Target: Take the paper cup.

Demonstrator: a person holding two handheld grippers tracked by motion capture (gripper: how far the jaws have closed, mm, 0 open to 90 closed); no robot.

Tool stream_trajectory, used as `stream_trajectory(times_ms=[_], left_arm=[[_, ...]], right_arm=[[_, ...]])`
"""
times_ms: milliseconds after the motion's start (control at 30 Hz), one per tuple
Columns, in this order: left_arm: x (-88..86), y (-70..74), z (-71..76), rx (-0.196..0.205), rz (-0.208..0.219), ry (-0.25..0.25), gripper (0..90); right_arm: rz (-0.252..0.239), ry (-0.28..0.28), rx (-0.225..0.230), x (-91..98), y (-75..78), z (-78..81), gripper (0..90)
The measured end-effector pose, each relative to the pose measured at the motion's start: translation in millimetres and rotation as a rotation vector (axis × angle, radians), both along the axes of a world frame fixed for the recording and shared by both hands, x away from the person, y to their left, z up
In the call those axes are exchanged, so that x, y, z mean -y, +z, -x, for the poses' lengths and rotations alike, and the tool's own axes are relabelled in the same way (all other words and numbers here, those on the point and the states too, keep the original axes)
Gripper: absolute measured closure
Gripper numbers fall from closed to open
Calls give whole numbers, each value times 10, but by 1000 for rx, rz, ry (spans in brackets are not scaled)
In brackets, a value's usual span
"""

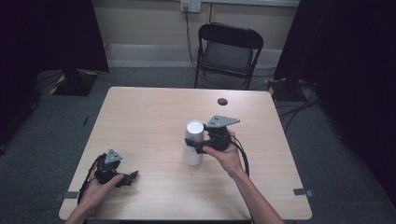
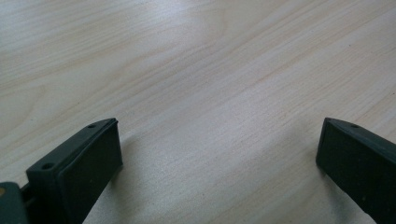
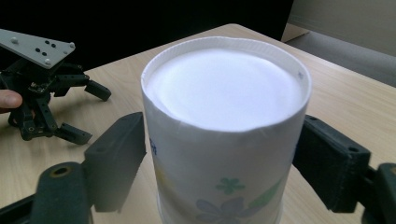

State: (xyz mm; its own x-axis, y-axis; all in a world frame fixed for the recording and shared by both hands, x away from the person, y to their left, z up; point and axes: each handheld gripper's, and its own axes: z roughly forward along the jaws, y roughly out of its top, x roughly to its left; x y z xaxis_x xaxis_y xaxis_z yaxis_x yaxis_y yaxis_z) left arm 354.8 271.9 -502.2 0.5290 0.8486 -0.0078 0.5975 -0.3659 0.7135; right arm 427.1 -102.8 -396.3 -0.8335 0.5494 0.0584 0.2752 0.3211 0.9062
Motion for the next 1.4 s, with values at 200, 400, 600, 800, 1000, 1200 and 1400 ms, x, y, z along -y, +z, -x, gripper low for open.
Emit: stream_trajectory(times_ms=[200, 400, 600, 800, 1000, 1200, 1400], left_arm=[[0, 0, 0, 0, 0, 0, 0], [0, 0, 0, 0, 0, 0, 0], [0, 0, 0, 0, 0, 0, 0], [0, 0, 0, 0, 0, 0, 0], [0, 0, 0, 0, 0, 0, 0], [-1, 1, 1, 0, -4, 0, 0], [-1, 1, 1, 0, -4, 0, 0]], right_arm=[[2, -10, -5, 18, -19, -4, 263], [-5, -17, 3, 5, -8, -2, 274], [-5, -18, 7, 9, 3, 3, 277], [-12, -24, 18, 13, 33, 17, 277], [-26, -24, 23, 25, 62, 17, 278], [-43, -22, 24, 37, 91, 9, 280], [-61, -29, 46, 50, 147, 26, 281]])
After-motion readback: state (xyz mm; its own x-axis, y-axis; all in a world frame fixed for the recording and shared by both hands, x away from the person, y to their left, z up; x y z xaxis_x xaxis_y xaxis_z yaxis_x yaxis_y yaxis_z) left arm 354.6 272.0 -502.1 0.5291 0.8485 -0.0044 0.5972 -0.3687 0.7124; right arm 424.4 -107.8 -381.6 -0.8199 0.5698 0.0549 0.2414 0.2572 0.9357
